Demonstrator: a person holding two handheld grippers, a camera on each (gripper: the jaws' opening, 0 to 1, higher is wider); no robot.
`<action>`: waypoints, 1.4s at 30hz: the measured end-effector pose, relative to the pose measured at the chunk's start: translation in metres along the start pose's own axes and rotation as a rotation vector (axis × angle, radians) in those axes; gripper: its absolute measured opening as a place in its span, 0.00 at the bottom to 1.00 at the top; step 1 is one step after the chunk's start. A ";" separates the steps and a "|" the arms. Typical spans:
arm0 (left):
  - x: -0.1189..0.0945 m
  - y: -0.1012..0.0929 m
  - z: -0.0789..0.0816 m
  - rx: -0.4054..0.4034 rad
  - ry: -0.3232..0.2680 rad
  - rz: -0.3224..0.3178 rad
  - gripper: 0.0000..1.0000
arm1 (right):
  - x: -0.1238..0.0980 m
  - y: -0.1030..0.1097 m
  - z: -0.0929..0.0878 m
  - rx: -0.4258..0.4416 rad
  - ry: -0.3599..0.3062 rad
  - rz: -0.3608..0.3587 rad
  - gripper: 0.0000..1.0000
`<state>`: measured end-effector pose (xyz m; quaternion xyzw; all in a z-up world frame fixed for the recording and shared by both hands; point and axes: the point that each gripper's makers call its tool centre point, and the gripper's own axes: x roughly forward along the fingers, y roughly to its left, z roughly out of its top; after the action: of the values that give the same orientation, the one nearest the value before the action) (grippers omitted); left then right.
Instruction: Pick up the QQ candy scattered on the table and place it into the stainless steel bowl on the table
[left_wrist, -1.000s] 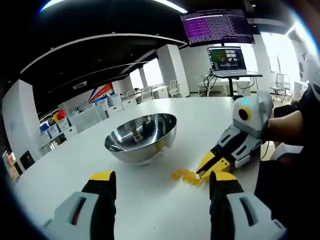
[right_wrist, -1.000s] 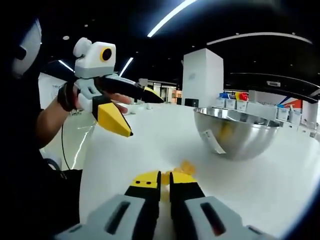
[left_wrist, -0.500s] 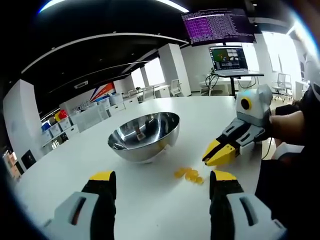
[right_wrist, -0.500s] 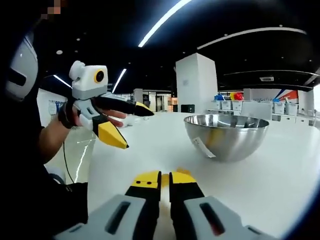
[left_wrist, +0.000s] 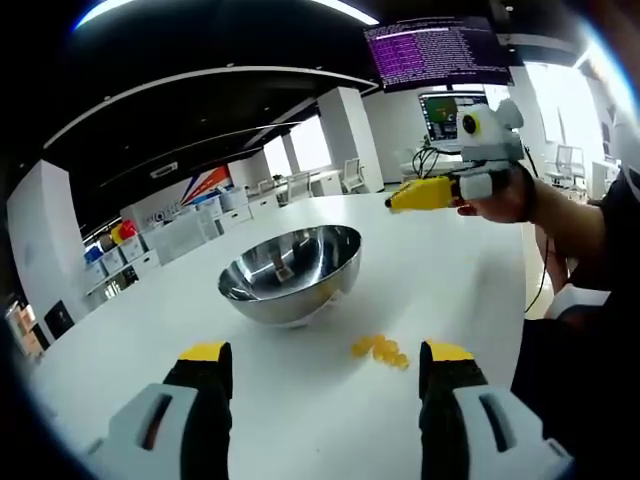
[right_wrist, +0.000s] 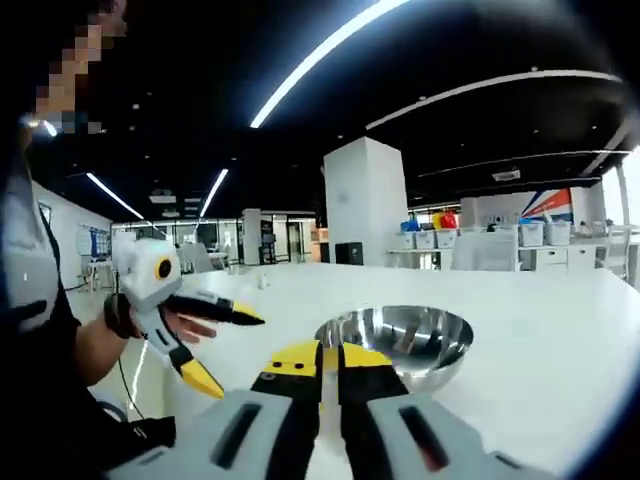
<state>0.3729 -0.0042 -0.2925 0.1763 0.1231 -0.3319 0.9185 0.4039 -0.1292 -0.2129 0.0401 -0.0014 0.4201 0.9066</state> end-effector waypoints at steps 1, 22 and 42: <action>0.000 0.000 0.000 0.000 -0.001 0.000 0.76 | 0.001 -0.004 0.010 0.005 -0.014 -0.004 0.04; -0.018 0.002 0.002 0.008 -0.004 0.028 0.76 | 0.104 -0.045 -0.043 0.143 0.181 -0.018 0.05; -0.021 0.005 -0.001 -0.003 -0.012 0.033 0.76 | 0.106 -0.040 -0.056 0.049 0.203 -0.035 0.07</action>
<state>0.3603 0.0123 -0.2850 0.1752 0.1151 -0.3178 0.9247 0.5013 -0.0695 -0.2674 0.0195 0.1014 0.4058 0.9081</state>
